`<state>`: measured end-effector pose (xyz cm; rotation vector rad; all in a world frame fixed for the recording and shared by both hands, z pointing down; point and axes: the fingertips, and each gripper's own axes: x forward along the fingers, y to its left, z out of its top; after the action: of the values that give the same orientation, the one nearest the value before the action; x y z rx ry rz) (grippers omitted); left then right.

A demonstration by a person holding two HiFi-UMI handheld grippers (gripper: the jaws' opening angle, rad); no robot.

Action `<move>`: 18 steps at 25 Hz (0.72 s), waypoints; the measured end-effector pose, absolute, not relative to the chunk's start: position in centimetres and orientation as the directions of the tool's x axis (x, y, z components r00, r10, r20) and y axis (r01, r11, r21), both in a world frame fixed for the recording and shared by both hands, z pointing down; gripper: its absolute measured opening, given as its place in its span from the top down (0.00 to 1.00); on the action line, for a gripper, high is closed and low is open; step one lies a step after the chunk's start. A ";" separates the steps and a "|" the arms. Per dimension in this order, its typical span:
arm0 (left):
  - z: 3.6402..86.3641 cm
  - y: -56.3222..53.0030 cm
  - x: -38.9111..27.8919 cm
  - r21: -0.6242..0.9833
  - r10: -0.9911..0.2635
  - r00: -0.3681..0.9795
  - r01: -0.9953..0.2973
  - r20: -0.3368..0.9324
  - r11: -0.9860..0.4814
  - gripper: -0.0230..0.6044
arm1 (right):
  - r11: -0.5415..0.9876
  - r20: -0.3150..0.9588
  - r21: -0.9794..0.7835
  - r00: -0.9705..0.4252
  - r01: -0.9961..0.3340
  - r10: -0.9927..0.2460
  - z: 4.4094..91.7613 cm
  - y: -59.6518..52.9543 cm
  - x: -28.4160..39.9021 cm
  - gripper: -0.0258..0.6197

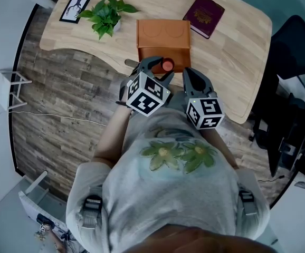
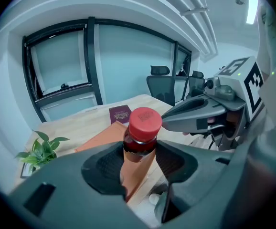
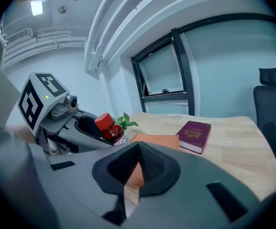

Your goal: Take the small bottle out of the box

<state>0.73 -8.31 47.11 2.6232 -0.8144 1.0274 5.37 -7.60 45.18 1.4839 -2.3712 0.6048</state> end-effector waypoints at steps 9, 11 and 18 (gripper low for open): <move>45.2 -7.7 1.0 -0.036 -0.430 0.613 -0.547 0.663 -0.837 0.63 | 0.396 0.432 -0.186 -0.437 -0.899 -0.789 44.8 -7.4 5.6 0.95; 44.7 -7.6 1.0 -0.046 -0.433 0.614 -0.542 0.660 -0.839 0.63 | 0.397 0.431 -0.183 -0.436 -0.900 -0.790 44.7 -7.3 5.6 0.95; 43.3 -7.8 0.8 -0.077 -0.454 0.619 -0.537 0.640 -0.840 0.63 | 0.392 0.440 -0.170 -0.426 -0.904 -0.791 44.7 -7.5 5.6 0.95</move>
<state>0.76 -7.83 43.29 2.7155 -0.8351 1.0220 5.62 -7.48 44.68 1.4857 -2.3664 0.5607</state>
